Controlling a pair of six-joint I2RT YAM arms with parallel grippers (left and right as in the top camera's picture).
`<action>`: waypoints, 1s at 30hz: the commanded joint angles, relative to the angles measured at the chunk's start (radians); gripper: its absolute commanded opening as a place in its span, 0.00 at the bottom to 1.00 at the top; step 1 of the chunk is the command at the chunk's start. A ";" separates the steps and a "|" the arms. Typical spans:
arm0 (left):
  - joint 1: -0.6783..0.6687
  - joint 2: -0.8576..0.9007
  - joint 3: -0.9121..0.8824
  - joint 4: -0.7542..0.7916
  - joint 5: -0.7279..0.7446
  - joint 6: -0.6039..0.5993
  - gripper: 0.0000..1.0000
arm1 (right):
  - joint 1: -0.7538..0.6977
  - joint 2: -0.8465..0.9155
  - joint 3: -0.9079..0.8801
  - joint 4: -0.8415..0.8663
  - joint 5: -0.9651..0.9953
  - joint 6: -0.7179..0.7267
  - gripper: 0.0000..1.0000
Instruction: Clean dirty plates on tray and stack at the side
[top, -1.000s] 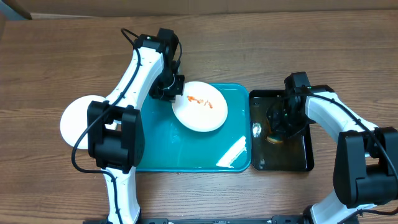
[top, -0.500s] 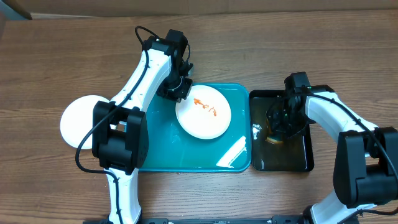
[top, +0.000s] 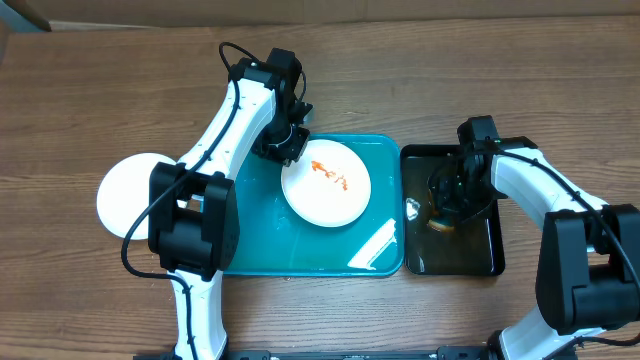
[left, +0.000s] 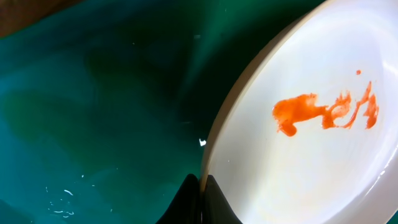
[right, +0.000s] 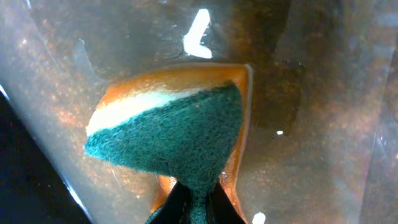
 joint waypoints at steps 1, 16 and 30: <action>-0.006 -0.017 -0.010 -0.006 0.012 0.023 0.04 | 0.001 0.009 -0.018 -0.046 -0.037 0.095 0.04; -0.006 -0.017 -0.010 -0.021 0.012 0.023 0.04 | 0.007 -0.004 0.235 -0.264 0.006 0.014 0.04; -0.006 -0.017 -0.010 -0.025 0.013 0.014 0.04 | 0.008 -0.004 -0.071 0.156 0.002 0.018 0.04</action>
